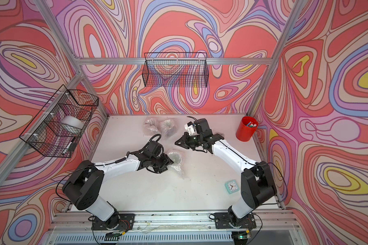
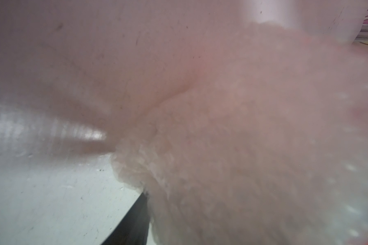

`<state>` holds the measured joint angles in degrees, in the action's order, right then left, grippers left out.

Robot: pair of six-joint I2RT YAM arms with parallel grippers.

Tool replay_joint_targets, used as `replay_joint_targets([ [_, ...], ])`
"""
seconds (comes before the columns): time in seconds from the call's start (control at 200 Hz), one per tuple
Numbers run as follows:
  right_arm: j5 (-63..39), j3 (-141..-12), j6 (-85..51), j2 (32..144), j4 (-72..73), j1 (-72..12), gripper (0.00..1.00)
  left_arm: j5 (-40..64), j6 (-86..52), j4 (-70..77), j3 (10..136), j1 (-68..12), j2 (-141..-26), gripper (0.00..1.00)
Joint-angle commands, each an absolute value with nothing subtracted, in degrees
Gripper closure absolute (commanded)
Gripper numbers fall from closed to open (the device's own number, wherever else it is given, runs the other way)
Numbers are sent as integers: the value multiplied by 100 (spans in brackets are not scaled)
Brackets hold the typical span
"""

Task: Wrap mugs in bubble wrap
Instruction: Stick the tape on the bubble wrap.

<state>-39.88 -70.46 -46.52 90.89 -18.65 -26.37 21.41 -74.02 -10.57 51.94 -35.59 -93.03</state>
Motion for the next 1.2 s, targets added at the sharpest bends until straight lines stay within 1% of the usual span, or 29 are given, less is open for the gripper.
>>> replay_joint_targets([
  [0.0,-3912,-7030,-4737,9117,-1740,-2715,100,2033,-7535,-1371,5057,-3612,-9493,46],
  [0.691,-3809,-6021,-4803,8676,-2026,-3162,100,2045,-7533,-1400,5110,-3612,-9602,49],
  [0.976,-3567,-5628,-4825,8823,-1713,-3330,100,2082,-7489,-1447,5194,-3612,-9674,49],
  [1.197,-3259,-5224,-4853,8899,-1180,-3447,100,2080,-7471,-1456,5229,-3612,-9703,50],
])
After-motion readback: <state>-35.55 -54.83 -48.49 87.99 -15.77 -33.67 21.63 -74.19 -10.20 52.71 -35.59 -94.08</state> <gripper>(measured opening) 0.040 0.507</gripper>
